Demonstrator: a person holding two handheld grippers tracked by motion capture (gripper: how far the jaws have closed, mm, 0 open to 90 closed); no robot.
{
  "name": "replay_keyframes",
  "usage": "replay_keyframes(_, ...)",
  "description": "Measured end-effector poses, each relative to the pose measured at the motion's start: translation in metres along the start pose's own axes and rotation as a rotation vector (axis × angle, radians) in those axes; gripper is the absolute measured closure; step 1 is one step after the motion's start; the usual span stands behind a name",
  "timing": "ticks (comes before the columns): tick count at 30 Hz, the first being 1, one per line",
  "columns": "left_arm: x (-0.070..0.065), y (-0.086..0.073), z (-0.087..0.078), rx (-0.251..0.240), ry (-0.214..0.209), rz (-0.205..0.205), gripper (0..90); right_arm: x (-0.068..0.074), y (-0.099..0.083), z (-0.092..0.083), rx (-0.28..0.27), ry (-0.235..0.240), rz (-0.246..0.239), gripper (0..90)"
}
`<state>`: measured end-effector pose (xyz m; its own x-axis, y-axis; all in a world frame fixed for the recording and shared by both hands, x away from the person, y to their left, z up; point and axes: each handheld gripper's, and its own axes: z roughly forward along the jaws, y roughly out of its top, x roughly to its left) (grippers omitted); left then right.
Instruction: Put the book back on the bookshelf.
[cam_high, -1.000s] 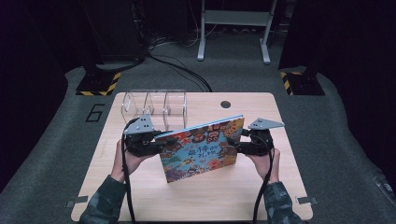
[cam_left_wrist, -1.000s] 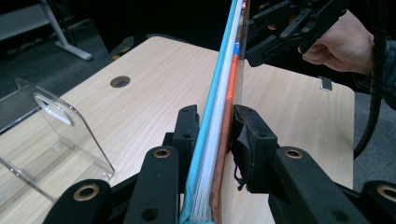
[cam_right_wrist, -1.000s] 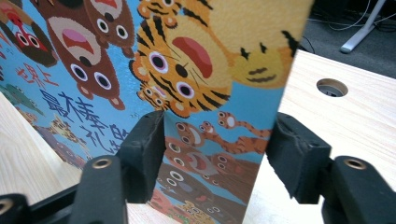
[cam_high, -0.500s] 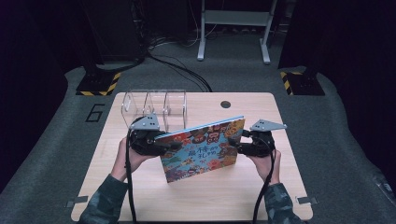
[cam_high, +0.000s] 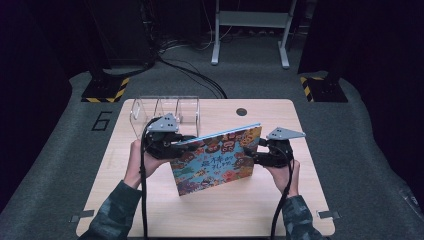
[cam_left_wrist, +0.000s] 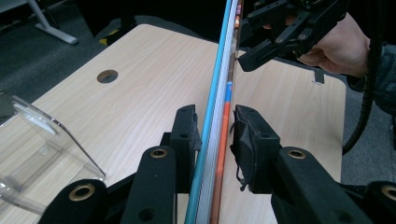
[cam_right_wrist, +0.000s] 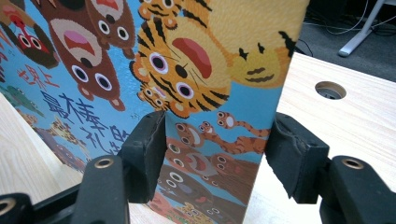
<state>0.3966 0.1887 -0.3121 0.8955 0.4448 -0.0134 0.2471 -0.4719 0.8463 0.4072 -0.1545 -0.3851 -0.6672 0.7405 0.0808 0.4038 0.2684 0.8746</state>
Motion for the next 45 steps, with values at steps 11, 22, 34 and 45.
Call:
replay_keyframes(11, 0.002, 0.003, 0.007, 0.027, -0.040, -0.021, 72.7, 0.002, 0.001, -0.001, 0.005, -0.010, -0.008, 39.1)
replay_keyframes(22, -0.001, 0.007, 0.013, 0.037, -0.013, 0.008, 74.0, 0.002, 0.001, -0.001, 0.006, -0.011, -0.009, 39.1)
replay_keyframes(34, 0.001, 0.011, 0.014, 0.068, -0.039, -0.007, 75.4, 0.004, 0.002, 0.000, 0.006, -0.021, -0.010, 37.8)
replay_keyframes(45, 0.001, 0.012, 0.014, 0.086, -0.060, 0.007, 77.6, -0.008, -0.043, -0.019, -0.034, -0.114, 0.089, 18.4)
